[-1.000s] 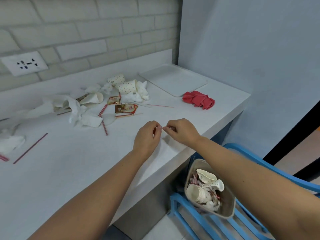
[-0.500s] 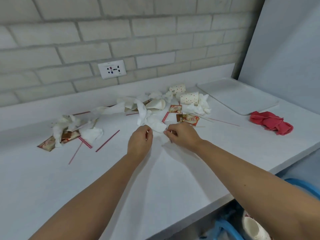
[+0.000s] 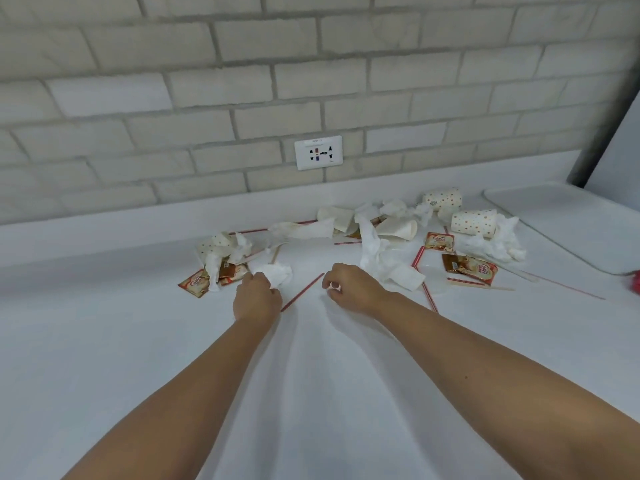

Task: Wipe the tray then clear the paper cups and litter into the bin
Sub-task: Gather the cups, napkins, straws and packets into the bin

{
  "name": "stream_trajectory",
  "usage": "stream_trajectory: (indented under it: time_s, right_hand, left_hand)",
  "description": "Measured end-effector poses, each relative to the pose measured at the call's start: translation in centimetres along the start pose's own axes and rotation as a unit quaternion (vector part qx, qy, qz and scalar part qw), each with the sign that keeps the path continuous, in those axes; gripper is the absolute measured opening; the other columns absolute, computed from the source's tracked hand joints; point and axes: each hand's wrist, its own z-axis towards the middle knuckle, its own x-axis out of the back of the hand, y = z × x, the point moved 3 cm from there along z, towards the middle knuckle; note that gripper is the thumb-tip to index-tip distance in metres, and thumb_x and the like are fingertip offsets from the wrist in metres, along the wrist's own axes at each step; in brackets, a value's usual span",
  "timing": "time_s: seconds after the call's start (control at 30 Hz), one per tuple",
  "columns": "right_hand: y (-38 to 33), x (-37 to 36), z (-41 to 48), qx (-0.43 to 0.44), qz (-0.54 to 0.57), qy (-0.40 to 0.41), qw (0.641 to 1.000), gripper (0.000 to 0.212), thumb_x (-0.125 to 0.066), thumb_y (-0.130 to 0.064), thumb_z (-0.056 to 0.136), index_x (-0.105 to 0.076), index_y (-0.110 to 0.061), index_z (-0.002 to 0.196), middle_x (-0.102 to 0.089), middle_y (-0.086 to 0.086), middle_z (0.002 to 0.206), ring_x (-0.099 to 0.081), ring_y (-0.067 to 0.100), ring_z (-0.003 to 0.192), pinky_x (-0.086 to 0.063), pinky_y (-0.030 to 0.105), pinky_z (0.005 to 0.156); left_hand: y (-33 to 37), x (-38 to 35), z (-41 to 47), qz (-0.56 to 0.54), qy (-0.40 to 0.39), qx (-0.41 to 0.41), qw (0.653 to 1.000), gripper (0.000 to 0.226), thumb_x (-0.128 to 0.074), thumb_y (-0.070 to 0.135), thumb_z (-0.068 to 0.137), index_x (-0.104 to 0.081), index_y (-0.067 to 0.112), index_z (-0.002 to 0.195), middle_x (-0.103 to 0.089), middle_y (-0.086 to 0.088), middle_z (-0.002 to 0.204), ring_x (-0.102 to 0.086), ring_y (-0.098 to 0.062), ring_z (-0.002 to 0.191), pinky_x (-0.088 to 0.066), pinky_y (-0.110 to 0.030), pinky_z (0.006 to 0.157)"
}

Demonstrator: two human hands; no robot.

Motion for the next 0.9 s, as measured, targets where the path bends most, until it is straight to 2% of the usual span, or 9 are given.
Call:
stream_trajectory:
  time_s: [0.2, 0.33, 0.5, 0.6, 0.63, 0.7, 0.77, 0.87, 0.9]
  right_hand:
    - [-2.0, -3.1, 2.9, 0.025, -0.039, -0.056, 0.997, 0.048, -0.043, 0.0, 0.093, -0.043, -0.016, 0.138, -0.043, 0.006, 0.133, -0.044, 0.026, 0.119, -0.04, 0.031, 0.097]
    - [-2.0, -4.6, 4.4, 0.016, -0.091, -0.107, 0.99, 0.058, -0.037, 0.005, 0.093, -0.034, -0.022, 0.144, -0.042, 0.004, 0.134, -0.038, 0.027, 0.122, -0.041, 0.037, 0.098]
    - [-1.8, -4.4, 5.8, 0.02, -0.092, -0.109, 0.99, 0.033, -0.047, 0.005, 0.089, -0.064, -0.009, 0.114, -0.057, 0.009, 0.117, -0.053, 0.026, 0.109, -0.039, 0.025, 0.083]
    - [-1.9, -4.2, 6.3, 0.008, -0.077, -0.127, 0.989, 0.026, -0.049, 0.004, 0.087, -0.068, -0.006, 0.102, -0.061, 0.011, 0.114, -0.056, 0.027, 0.107, -0.042, 0.026, 0.084]
    - [-2.0, -4.1, 6.3, -0.003, -0.083, -0.146, 0.986, 0.026, -0.049, 0.004, 0.087, -0.067, -0.005, 0.103, -0.061, 0.011, 0.115, -0.056, 0.027, 0.108, -0.044, 0.028, 0.087]
    - [-1.9, -4.2, 6.5, -0.02, -0.092, -0.184, 0.978, 0.024, -0.048, 0.003, 0.085, -0.065, 0.001, 0.102, -0.062, 0.015, 0.116, -0.058, 0.031, 0.107, -0.047, 0.035, 0.091]
    - [-1.8, -3.9, 6.5, -0.032, -0.094, -0.209, 0.973, 0.024, -0.049, 0.0, 0.084, -0.065, 0.004, 0.102, -0.063, 0.019, 0.113, -0.061, 0.035, 0.103, -0.051, 0.038, 0.085]
    - [-1.9, -3.6, 6.2, -0.034, -0.099, -0.239, 0.965, 0.018, -0.054, -0.007, 0.084, -0.064, 0.003, 0.095, -0.066, 0.016, 0.108, -0.062, 0.029, 0.092, -0.048, 0.033, 0.072]
    - [-2.0, -3.6, 5.9, -0.034, -0.102, -0.244, 0.964, 0.014, -0.056, -0.01, 0.083, -0.063, 0.001, 0.089, -0.066, 0.014, 0.105, -0.06, 0.026, 0.086, -0.045, 0.031, 0.068]
  left_hand:
    - [-2.3, 0.3, 1.4, 0.06, -0.008, 0.071, 0.996, 0.041, -0.045, 0.028, 0.094, -0.043, 0.004, 0.127, -0.041, -0.015, 0.133, -0.044, -0.031, 0.12, -0.044, -0.041, 0.094]
    - [-2.7, -0.3, 1.8, 0.062, -0.056, 0.075, 0.994, 0.041, -0.049, 0.018, 0.09, -0.042, 0.004, 0.128, -0.044, -0.014, 0.132, -0.044, -0.03, 0.121, -0.043, -0.039, 0.095]
    - [-2.6, -0.4, 2.4, 0.054, -0.093, 0.059, 0.992, 0.029, -0.044, 0.011, 0.093, -0.054, 0.001, 0.118, -0.054, -0.012, 0.122, -0.054, -0.029, 0.112, -0.045, -0.033, 0.09]
    - [-2.5, -0.3, 3.0, 0.018, -0.086, 0.066, 0.994, 0.038, -0.042, 0.035, 0.095, -0.061, 0.004, 0.106, -0.063, -0.011, 0.108, -0.061, -0.027, 0.098, -0.049, -0.034, 0.079]
    - [-2.3, -0.2, 3.1, 0.012, -0.087, 0.076, 0.993, 0.036, -0.046, 0.036, 0.094, -0.062, 0.004, 0.103, -0.064, -0.01, 0.104, -0.063, -0.026, 0.095, -0.049, -0.033, 0.076]
    - [-2.1, 0.1, 3.4, 0.024, -0.099, 0.078, 0.992, 0.021, -0.053, 0.019, 0.09, -0.061, 0.004, 0.103, -0.065, -0.009, 0.102, -0.063, -0.025, 0.095, -0.051, -0.032, 0.077]
    - [-1.7, 0.6, 3.7, 0.046, -0.137, 0.069, 0.987, 0.02, -0.055, 0.005, 0.085, -0.06, 0.001, 0.104, -0.065, -0.012, 0.104, -0.063, -0.026, 0.098, -0.051, -0.031, 0.077]
    - [-1.5, 1.0, 3.9, 0.073, -0.196, 0.048, 0.977, 0.002, -0.055, 0.003, 0.081, -0.054, 0.001, 0.08, -0.057, -0.009, 0.074, -0.057, -0.02, 0.066, -0.048, -0.026, 0.061]
    - [-1.7, 0.8, 4.0, 0.076, -0.204, 0.051, 0.975, 0.012, -0.052, 0.004, 0.082, -0.048, 0.003, 0.071, -0.05, -0.006, 0.066, -0.05, -0.016, 0.057, -0.045, -0.023, 0.055]
